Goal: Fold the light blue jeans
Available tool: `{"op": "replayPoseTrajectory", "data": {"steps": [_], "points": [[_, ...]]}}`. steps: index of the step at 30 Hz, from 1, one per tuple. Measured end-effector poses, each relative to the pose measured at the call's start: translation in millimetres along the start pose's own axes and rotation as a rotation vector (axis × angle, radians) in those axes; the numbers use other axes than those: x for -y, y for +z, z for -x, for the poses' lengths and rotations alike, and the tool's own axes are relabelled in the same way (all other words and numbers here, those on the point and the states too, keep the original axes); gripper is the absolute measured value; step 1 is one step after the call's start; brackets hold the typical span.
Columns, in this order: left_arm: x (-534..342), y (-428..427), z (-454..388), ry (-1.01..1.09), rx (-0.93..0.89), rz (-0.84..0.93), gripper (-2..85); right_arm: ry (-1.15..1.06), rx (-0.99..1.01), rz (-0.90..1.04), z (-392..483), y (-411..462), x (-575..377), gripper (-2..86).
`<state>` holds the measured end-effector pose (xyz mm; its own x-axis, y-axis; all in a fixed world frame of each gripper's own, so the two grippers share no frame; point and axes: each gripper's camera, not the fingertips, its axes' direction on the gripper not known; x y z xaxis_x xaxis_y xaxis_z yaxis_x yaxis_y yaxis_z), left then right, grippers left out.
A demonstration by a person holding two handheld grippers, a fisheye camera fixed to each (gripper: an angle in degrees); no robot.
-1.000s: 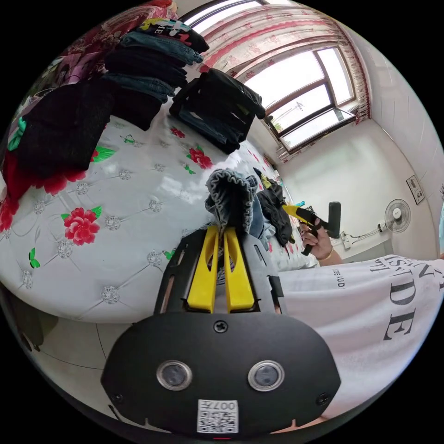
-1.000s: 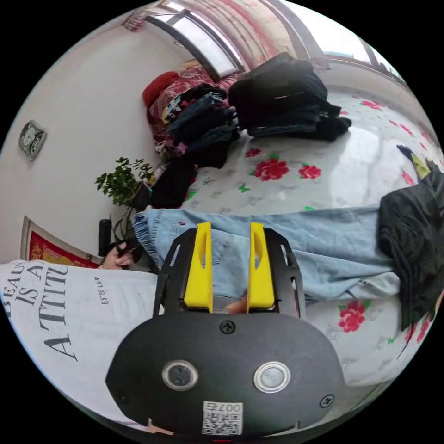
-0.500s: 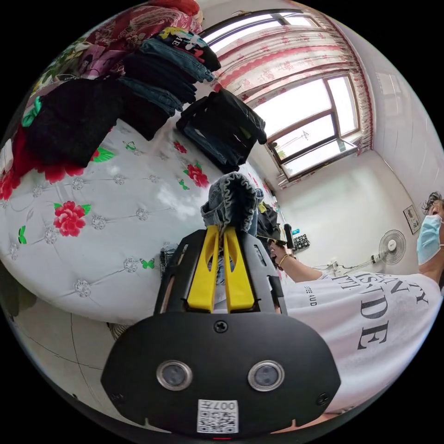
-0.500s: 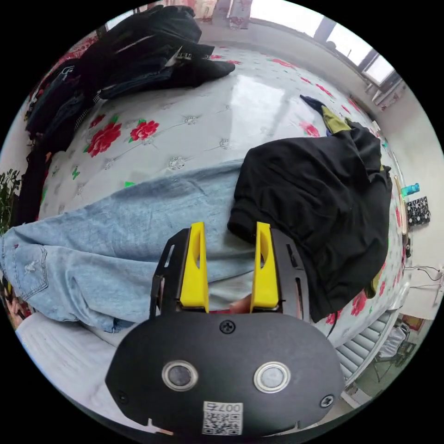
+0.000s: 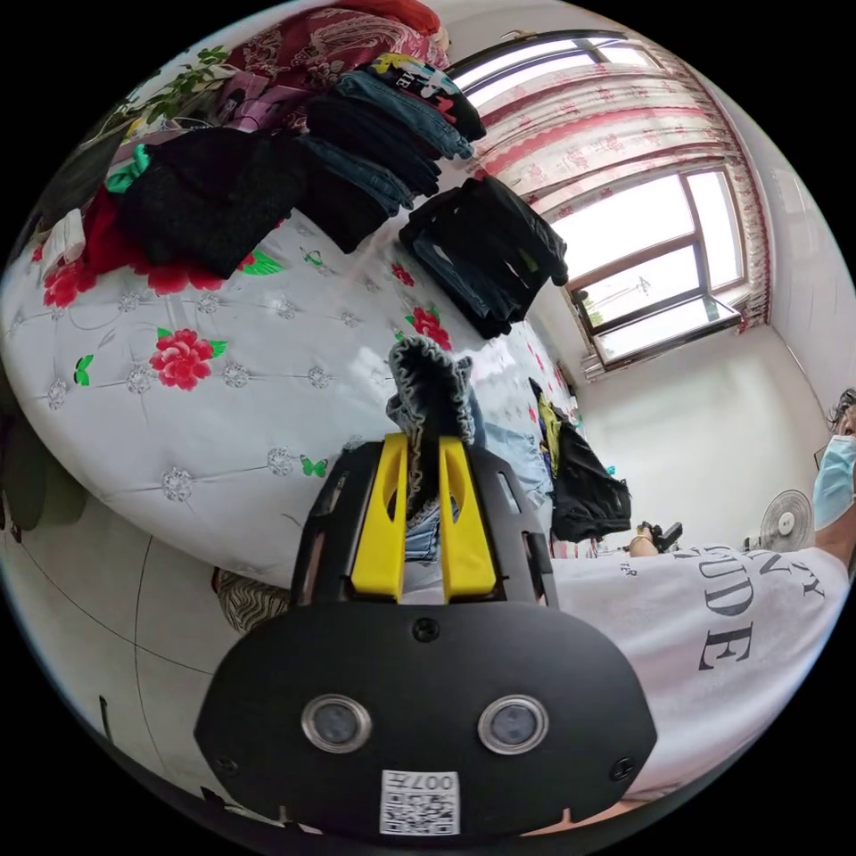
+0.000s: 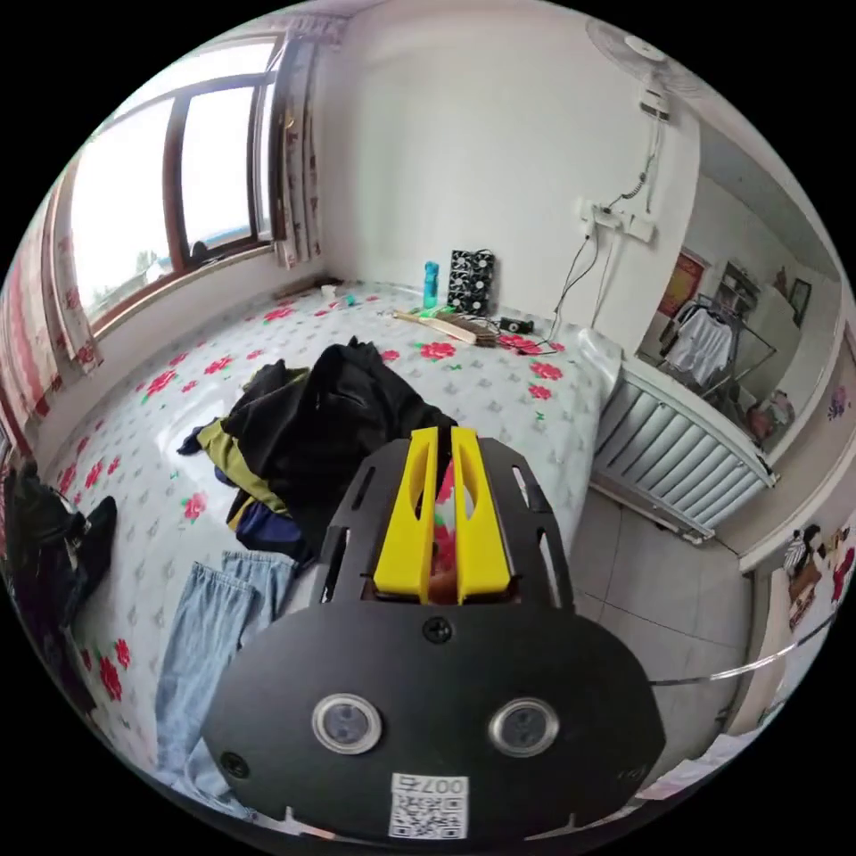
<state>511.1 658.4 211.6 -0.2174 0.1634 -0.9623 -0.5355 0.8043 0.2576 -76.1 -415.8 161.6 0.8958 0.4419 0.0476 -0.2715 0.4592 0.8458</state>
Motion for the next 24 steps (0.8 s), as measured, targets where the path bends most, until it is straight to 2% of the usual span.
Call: {"op": "replayPoseTrajectory", "data": {"steps": [2,4,7,9,12,17,19,20,21,24], "points": [[1,-2,1,-0.019,0.032,0.005,6.8,-0.004,0.079,-0.078,-24,-15,-6,4.4],[3,-8,3,-0.045,0.067,0.000,8.2,-0.097,0.215,-0.050,-15,-12,-23,5.6],[11,-21,5,-0.082,0.084,-0.062,8.9,-0.321,0.471,0.128,57,13,-75,7.7],[17,-27,7,-0.122,0.085,-0.101,9.5,-0.516,0.626,0.296,139,34,-133,9.4],[27,-25,7,-0.153,0.094,-0.114,11.0,-0.700,0.689,0.416,234,50,-193,10.3],[36,15,15,-0.217,0.181,0.009,13.2,-0.866,0.688,0.571,336,80,-248,10.8],[36,47,22,-0.247,0.285,0.138,13.1,-0.936,0.648,0.653,363,93,-276,10.7],[36,56,23,-0.250,0.308,0.173,12.7,-0.969,0.576,0.634,372,93,-293,8.3],[36,73,24,-0.240,0.351,0.232,11.8,-1.032,0.498,0.502,375,79,-308,5.7],[39,90,10,-0.121,0.507,0.264,2.5,-1.144,0.468,0.447,380,62,-328,1.3]]}}
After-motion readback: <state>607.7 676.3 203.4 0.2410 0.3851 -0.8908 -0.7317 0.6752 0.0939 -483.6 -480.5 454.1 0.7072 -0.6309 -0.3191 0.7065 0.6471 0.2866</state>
